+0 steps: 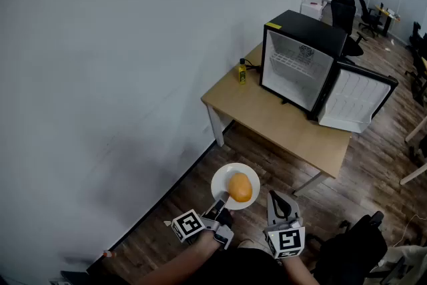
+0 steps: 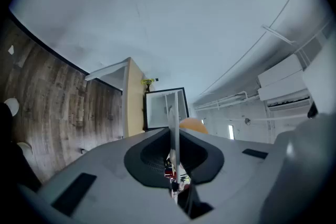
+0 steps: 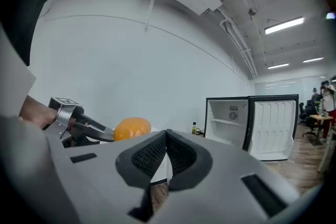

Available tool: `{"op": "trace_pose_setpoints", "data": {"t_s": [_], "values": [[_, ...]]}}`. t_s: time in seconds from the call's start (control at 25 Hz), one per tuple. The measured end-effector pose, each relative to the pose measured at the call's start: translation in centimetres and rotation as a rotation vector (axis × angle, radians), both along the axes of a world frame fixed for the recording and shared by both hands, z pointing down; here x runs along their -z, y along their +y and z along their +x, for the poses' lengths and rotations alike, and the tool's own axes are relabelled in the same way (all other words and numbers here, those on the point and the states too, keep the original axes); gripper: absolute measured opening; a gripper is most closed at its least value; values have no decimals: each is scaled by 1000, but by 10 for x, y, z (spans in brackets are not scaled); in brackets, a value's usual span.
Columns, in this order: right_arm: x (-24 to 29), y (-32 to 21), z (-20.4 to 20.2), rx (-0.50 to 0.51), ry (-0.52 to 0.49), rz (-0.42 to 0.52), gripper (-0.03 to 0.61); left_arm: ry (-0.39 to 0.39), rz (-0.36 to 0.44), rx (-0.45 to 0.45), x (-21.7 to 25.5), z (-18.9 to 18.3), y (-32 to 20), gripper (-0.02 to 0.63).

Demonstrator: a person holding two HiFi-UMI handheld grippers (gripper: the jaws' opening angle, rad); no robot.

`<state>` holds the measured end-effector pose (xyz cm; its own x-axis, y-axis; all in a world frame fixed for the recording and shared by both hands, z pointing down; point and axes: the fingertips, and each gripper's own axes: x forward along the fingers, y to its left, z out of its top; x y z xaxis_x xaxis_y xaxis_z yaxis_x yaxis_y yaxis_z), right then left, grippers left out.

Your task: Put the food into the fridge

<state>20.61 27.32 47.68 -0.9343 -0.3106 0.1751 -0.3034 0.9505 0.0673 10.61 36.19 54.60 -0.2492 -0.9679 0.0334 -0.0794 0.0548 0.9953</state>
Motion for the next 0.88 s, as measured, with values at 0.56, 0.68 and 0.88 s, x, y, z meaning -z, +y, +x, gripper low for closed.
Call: {"op": "trace_pose_setpoints", "data": {"t_s": [0.56,0.68,0.88], "values": [[-19,-5,-6,84,-18,-24,60,16,-30,83,-14,-10,6,26],[-24,-12,-12,89,-20,-12,60,23,1,91,-13,-19,-1,26],[-20,-29,-28,67,-6,-4,60,32,-37,71,-27,-40,-13,26]]}}
